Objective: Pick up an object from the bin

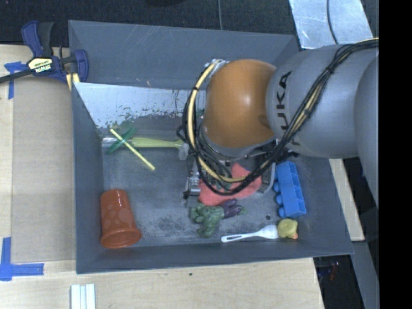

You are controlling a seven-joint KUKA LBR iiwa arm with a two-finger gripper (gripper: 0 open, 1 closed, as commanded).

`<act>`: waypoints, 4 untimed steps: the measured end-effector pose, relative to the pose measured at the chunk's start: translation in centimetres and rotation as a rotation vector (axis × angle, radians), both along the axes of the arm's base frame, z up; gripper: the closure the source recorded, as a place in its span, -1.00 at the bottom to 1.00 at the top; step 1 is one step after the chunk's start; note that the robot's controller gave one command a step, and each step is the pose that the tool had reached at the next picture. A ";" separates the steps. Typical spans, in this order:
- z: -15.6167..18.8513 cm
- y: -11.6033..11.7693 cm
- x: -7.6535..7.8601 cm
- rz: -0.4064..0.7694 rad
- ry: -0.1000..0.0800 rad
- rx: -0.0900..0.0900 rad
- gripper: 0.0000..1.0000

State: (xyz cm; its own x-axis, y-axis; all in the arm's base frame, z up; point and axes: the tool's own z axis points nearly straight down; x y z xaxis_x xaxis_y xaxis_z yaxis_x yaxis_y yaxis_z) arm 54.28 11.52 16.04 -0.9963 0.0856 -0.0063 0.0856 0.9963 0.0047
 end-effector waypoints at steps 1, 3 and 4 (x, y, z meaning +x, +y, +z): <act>0.4 -3.2 1.3 0.126 -0.005 -0.003 -1.00; -1.4 -9.4 1.0 0.005 -0.010 -0.002 -1.00; -2.7 -10.1 1.2 0.002 -0.017 -0.002 -1.00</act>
Offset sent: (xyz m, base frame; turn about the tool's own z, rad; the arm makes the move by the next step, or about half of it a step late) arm -0.0103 -0.0900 -0.0206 0.1171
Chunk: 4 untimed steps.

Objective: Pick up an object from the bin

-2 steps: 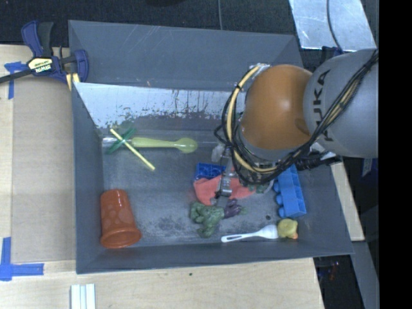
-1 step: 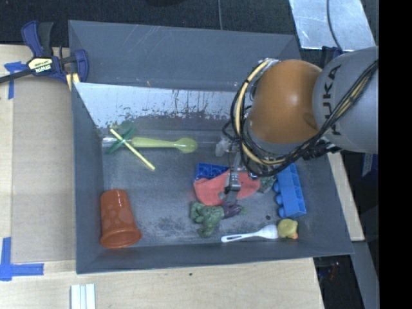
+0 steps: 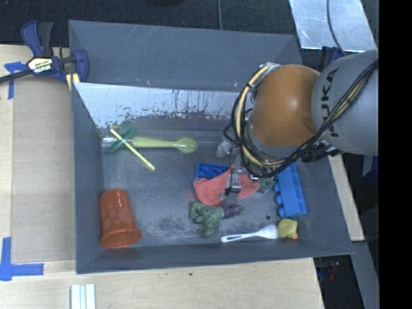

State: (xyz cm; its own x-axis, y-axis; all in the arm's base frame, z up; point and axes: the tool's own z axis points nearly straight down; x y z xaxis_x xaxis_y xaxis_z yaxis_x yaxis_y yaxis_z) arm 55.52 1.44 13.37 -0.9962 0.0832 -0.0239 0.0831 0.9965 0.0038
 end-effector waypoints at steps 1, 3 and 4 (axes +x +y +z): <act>-5.5 -0.8 -0.6 0.386 -0.014 -0.011 1.00; -0.5 -0.9 -0.3 0.376 -0.005 -0.009 1.00; 7.1 -1.9 -1.3 0.369 -0.006 -0.009 1.00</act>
Offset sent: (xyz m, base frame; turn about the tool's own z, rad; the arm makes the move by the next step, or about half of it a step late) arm 0.0000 0.0000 0.0000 0.0000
